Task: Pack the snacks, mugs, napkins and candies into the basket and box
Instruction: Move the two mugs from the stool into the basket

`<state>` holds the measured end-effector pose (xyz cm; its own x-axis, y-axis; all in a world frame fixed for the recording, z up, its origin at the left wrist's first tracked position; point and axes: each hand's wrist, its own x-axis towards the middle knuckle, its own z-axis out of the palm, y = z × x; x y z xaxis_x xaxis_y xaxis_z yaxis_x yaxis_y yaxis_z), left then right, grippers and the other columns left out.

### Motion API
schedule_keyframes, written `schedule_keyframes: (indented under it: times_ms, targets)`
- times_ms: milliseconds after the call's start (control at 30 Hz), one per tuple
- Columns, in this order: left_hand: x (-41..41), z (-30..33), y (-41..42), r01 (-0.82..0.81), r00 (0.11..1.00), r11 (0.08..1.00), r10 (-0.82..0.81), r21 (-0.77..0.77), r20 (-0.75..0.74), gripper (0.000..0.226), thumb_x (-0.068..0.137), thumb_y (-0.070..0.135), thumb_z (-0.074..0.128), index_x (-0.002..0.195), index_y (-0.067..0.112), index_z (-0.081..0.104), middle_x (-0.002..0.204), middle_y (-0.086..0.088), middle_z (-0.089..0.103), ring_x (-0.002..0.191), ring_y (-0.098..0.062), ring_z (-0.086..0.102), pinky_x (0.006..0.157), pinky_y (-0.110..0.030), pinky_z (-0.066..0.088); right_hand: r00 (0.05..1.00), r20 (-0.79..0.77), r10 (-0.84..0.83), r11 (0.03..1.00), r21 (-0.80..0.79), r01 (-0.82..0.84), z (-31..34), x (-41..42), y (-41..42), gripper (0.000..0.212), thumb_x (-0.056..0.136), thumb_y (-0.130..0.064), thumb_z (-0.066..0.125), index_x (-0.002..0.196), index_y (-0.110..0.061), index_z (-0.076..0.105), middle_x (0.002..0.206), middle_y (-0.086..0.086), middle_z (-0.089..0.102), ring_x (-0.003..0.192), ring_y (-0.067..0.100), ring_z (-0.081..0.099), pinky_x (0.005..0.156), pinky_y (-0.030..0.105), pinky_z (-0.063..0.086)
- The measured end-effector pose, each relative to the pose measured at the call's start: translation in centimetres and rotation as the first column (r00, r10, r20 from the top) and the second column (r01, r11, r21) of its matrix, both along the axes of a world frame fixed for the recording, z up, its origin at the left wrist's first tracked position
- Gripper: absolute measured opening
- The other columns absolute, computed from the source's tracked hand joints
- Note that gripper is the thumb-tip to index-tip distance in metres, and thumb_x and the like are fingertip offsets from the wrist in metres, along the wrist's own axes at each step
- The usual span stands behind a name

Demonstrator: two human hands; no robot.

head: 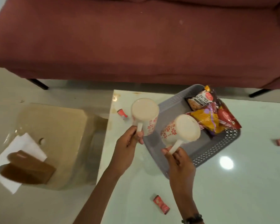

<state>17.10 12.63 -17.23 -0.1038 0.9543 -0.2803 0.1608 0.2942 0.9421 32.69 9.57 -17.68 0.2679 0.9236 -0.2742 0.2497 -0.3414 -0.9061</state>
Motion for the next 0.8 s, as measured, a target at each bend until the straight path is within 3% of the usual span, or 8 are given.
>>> schedule_keyframes:
  times_ms: [133,200,333,400,533,667,800]
  targets:
    - [4.8,-2.7,3.8,0.186,0.982,0.982,-0.186,-0.036,-0.008,0.016,0.097,0.025,0.043,0.093,0.017,0.056,0.074,0.005,0.055,0.076,-0.007,0.053,0.079,-0.021,0.045,0.991,0.006,-0.133,0.99,-0.037,0.134,-1.4,3.9,0.2,0.003,0.083,-0.015,0.069,0.085,-0.018,0.067,0.079,-0.021,0.068,0.064,-0.006,0.057,0.054,0.005,0.04]
    - [6.3,-4.2,5.5,0.244,0.968,0.967,-0.247,-0.073,-0.035,0.018,0.098,0.023,0.043,0.094,0.011,0.056,0.075,0.0,0.054,0.078,-0.01,0.053,0.082,-0.025,0.044,0.985,-0.007,-0.174,0.984,-0.05,0.173,-2.1,5.1,0.3,0.003,0.083,-0.016,0.069,0.085,-0.017,0.068,0.071,-0.017,0.07,0.066,-0.011,0.058,0.055,0.002,0.04]
    - [8.0,-6.6,7.3,0.327,0.937,0.938,-0.337,-0.113,-0.086,0.018,0.098,0.021,0.042,0.087,0.014,0.055,0.072,0.001,0.053,0.075,-0.009,0.051,0.079,-0.016,0.041,0.972,-0.031,-0.232,0.971,-0.062,0.23,-3.3,6.0,0.1,0.003,0.082,-0.015,0.07,0.084,-0.017,0.069,0.075,-0.018,0.071,0.069,-0.012,0.06,0.057,0.0,0.041]
    - [8.5,-7.2,7.6,0.318,0.936,0.942,-0.33,-0.111,-0.124,0.018,0.098,0.02,0.041,0.085,0.02,0.053,0.074,0.0,0.055,0.074,-0.008,0.051,0.073,-0.007,0.04,0.968,-0.044,-0.247,0.967,-0.08,0.243,-3.7,5.8,0.0,0.005,0.083,-0.014,0.069,0.083,-0.018,0.068,0.081,-0.025,0.069,0.07,-0.011,0.06,0.057,0.001,0.041]
    - [9.3,-7.6,7.9,0.261,0.928,0.962,-0.274,-0.082,-0.252,0.017,0.099,0.015,0.036,0.088,0.02,0.047,0.074,0.005,0.053,0.074,-0.006,0.052,0.074,-0.017,0.043,0.959,-0.027,-0.283,0.955,-0.104,0.279,-4.3,4.6,-0.2,0.014,0.083,-0.011,0.068,0.081,-0.025,0.066,0.068,-0.025,0.069,0.071,-0.01,0.061,0.059,0.001,0.041]
    - [9.5,-7.5,8.0,0.259,0.876,0.964,-0.257,-0.05,-0.409,0.016,0.096,0.005,0.037,0.09,0.016,0.047,0.072,0.007,0.05,0.07,-0.002,0.048,0.062,-0.007,0.037,0.931,0.009,-0.364,0.923,-0.131,0.362,-5.3,2.9,0.2,0.017,0.082,-0.01,0.069,0.079,-0.026,0.066,0.062,-0.023,0.065,0.065,-0.005,0.057,0.055,0.004,0.04]
    - [9.1,-8.1,7.6,0.234,0.863,0.97,-0.237,-0.064,-0.447,0.015,0.095,0.005,0.039,0.098,0.006,0.054,0.084,-0.003,0.058,0.08,-0.015,0.055,0.066,-0.02,0.04,0.893,0.024,-0.45,0.878,-0.171,0.447,-6.6,1.5,1.5,0.011,0.082,-0.003,0.067,0.084,-0.014,0.07,0.07,-0.014,0.065,0.069,-0.013,0.056,0.058,0.002,0.04]
